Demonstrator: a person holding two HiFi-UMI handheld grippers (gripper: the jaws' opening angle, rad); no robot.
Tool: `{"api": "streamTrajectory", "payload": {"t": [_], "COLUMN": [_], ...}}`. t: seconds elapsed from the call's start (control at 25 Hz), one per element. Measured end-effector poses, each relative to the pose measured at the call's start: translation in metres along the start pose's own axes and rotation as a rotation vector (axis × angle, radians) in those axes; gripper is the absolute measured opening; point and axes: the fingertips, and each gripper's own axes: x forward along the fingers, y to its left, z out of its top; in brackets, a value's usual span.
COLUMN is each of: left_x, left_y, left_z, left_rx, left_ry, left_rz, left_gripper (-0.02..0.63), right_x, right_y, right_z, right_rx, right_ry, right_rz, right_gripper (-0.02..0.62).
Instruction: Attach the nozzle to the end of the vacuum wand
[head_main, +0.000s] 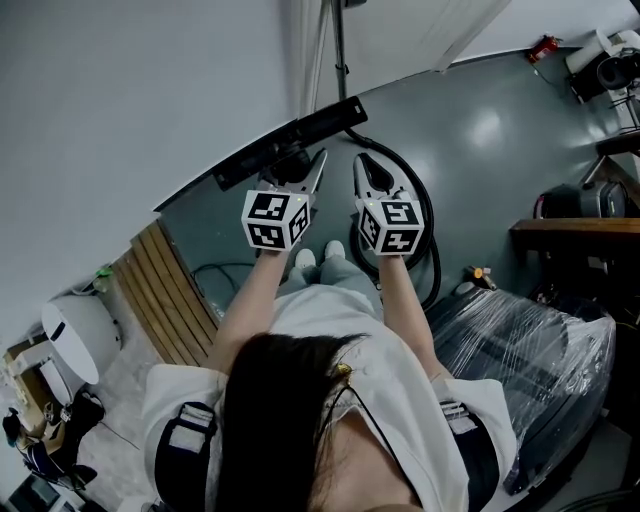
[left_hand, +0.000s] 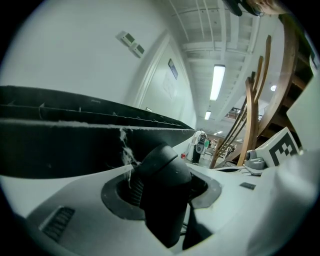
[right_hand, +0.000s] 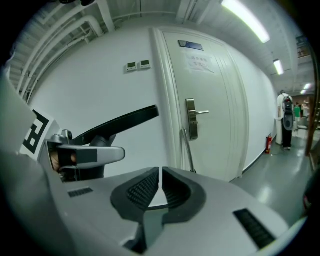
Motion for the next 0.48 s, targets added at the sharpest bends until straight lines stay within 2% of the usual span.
{"api": "streamTrajectory", "payload": {"t": [0.2,0.48], "left_x": [0.002,0.028], "left_y": [0.002,0.017], "left_z": [0.009,0.011], "left_rx": [0.022,0.001], "left_ry": [-0.008,0.025], "left_rz": [-0.012,0.041], "left_gripper": [0.196,0.196], "right_x": [0.005,0.029], "right_y": [0.001,-0.016], "right_z": [0.009,0.028], "right_rx": [-0.008,-0.023], "right_ry": [-0.019,-0.052], "right_rz": [-0.001,-0.038], "right_gripper": [0.015,0.015]}}
